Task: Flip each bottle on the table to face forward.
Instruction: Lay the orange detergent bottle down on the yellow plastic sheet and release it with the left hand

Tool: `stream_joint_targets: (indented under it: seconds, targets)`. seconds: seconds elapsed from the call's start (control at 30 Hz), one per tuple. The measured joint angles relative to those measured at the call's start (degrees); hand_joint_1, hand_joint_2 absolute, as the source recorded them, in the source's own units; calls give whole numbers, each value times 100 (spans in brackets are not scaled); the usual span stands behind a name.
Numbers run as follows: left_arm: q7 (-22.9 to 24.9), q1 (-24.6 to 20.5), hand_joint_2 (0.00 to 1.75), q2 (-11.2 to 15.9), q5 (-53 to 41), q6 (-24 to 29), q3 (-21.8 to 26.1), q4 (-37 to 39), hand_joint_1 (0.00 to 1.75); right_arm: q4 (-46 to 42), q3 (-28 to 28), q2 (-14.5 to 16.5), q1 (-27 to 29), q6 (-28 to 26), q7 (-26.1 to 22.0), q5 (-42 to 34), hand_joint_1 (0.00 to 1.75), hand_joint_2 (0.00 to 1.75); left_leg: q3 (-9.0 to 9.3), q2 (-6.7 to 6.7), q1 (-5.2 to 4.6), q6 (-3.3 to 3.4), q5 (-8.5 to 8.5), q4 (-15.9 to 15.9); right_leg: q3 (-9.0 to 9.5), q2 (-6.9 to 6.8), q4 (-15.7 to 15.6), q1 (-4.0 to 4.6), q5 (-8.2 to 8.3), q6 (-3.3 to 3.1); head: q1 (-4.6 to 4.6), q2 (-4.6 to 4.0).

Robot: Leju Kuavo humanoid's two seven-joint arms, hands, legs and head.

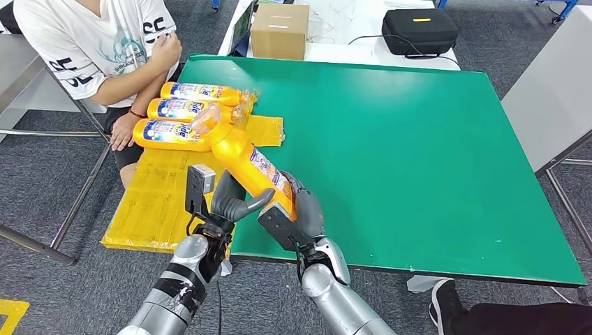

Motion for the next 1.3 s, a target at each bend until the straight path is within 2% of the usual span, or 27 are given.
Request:
stream_joint_targets:
  seconds: [0.07,0.1,0.13,0.23,0.27,0.5,0.93,1.03,1.2,1.3]
  targets:
    - [3,17,175,12,126,-105,24,1,175,12,33,3,-2,9,4,-12,175,175,0,0,0,0,0,0,0,0,0,0,0,0,0,0]
    - [4,26,175,17,178,-149,37,2,175,15,52,3,-3,11,6,-16,172,175,0,0,0,0,0,0,0,0,0,0,0,0,0,0]
    - [6,33,175,23,220,-183,49,2,175,17,68,3,-4,13,8,-19,158,175,0,0,0,0,0,0,0,0,0,0,0,0,-1,0]
    - [6,43,175,40,297,-261,75,2,175,20,98,3,-4,12,11,-9,32,175,0,0,0,0,0,0,0,0,0,0,0,0,-1,0]
    - [5,42,175,47,312,-279,83,2,175,21,111,2,-1,14,15,1,2,175,0,0,0,0,0,0,0,0,0,0,0,0,1,0]
    - [21,37,175,76,441,-367,136,-1,175,25,237,-5,41,62,50,38,0,175,0,0,0,0,0,0,0,0,0,0,0,0,0,0]
    - [-101,23,175,140,500,-354,195,-70,175,23,215,-40,69,58,-78,-342,0,175,0,0,0,0,0,0,0,0,0,0,0,0,2,0]
    - [-327,-56,175,236,-13,181,234,-80,175,-27,122,-54,74,-80,-218,-522,0,175,0,0,0,0,1,0,-1,0,0,0,0,0,1,0]
    - [-703,-387,175,578,-1602,1552,371,81,175,-428,-167,-140,133,-228,-405,-890,0,175,1,1,2,-2,3,0,-1,0,2,1,1,0,0,0]
    - [-778,-604,175,780,-2213,2030,468,255,175,-704,-314,-203,173,-223,-428,-966,0,175,1,1,2,-3,4,0,-1,0,2,1,1,0,0,0]
